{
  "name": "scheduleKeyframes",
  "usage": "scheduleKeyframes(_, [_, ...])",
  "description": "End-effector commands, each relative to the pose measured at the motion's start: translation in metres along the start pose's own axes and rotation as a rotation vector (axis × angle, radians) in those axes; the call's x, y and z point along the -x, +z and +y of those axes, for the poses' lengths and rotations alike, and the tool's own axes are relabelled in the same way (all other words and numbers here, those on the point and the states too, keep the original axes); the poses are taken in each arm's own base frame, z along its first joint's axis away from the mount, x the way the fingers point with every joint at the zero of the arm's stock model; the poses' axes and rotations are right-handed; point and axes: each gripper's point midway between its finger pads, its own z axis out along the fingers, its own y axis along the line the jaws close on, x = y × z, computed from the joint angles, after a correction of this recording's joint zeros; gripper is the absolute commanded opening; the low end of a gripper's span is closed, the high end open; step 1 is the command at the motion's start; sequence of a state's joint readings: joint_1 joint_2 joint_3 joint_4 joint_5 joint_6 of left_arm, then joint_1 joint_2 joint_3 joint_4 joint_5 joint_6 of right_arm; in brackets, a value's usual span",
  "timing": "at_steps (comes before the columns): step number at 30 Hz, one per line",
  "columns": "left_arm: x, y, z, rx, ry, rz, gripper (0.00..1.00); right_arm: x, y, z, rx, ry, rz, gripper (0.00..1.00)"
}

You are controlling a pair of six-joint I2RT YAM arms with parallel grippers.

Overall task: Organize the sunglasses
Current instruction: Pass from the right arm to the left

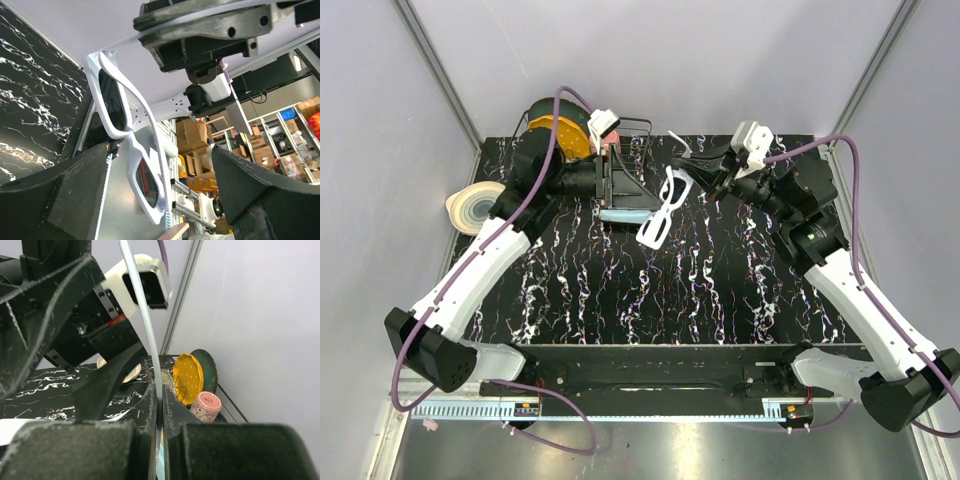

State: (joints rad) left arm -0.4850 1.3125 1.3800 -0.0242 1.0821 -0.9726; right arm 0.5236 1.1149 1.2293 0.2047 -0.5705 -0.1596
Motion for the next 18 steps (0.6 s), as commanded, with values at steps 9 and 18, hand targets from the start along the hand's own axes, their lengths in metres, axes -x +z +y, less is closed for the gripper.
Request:
scheduleKeyframes(9, [-0.004, 0.02, 0.026, -0.003, -0.143, 0.053, 0.63, 0.019, 0.013, 0.015, 0.069, -0.011, -0.072, 0.06])
scheduleKeyframes(18, [-0.011, 0.026, 0.027, -0.023, -0.185, 0.085, 0.38, 0.01, 0.015, 0.018, 0.074, 0.016, -0.053, 0.08])
